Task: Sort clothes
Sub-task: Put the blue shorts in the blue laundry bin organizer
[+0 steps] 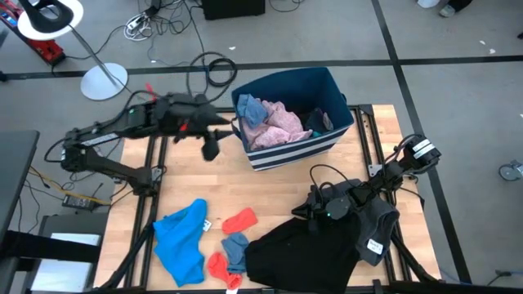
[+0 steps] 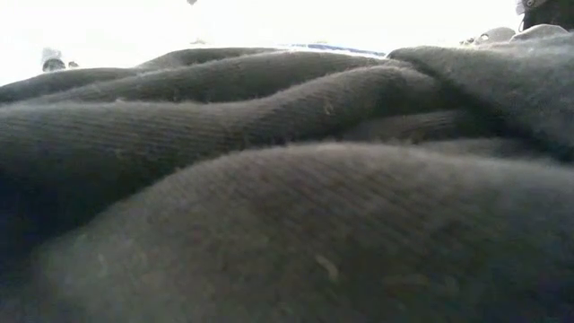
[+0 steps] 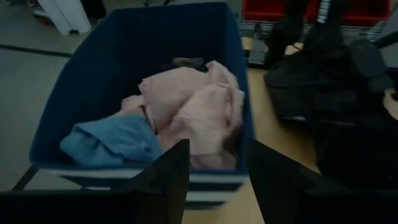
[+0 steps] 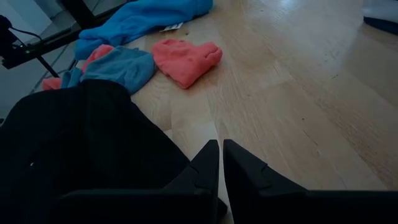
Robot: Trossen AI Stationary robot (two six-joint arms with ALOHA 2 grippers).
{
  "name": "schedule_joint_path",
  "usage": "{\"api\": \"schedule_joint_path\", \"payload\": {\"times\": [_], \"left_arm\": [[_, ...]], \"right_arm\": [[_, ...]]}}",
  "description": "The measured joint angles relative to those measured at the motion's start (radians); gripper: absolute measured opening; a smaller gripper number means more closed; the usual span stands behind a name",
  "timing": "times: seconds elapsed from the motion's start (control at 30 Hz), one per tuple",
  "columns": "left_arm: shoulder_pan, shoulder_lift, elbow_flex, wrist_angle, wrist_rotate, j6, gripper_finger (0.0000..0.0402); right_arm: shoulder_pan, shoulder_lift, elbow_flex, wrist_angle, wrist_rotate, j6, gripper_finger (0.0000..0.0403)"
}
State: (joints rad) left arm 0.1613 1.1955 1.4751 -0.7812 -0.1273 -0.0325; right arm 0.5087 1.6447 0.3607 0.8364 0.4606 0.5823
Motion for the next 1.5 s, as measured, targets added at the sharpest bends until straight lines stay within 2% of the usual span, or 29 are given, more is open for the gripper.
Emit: {"api": "schedule_joint_path", "payload": {"times": [0.23, 0.47, 0.67, 0.93, 1.03, 1.23, 1.5], "left_arm": [[-0.144, -0.167, -0.175, -0.062, -0.068, -0.155, 0.0163], [-0.253, -0.25, -0.37, -0.159, -0.092, -0.42, 0.0163], [-0.339, -0.247, -0.491, -0.258, -0.059, -0.678, 0.0163], [-0.455, -0.243, -0.657, -0.253, 0.019, -0.982, 0.0163], [-0.488, -0.233, -0.72, -0.191, 0.071, -1.078, 0.0163], [-0.538, -0.197, -0.793, -0.041, 0.129, -1.177, 0.0163], [-0.569, -0.115, -0.808, -0.036, 0.148, -1.236, 0.0163]], "right_arm": [[0.0, 0.0, 0.0, 0.0, 0.0, 0.0, 0.0024], [0.0, 0.0, 0.0, 0.0, 0.001, 0.002, 0.0024], [0.0, 0.0, 0.0, 0.0, 0.001, 0.009, 0.0023], [0.0, 0.0, 0.0, 0.0, 0.001, 0.01, 0.0023], [0.0, 0.0, 0.0, 0.0, 0.001, 0.01, 0.0024], [0.0, 0.0, 0.0, 0.0, 0.001, 0.01, 0.0024], [0.0, 0.0, 0.0, 0.0, 0.001, 0.01, 0.0024]]}}
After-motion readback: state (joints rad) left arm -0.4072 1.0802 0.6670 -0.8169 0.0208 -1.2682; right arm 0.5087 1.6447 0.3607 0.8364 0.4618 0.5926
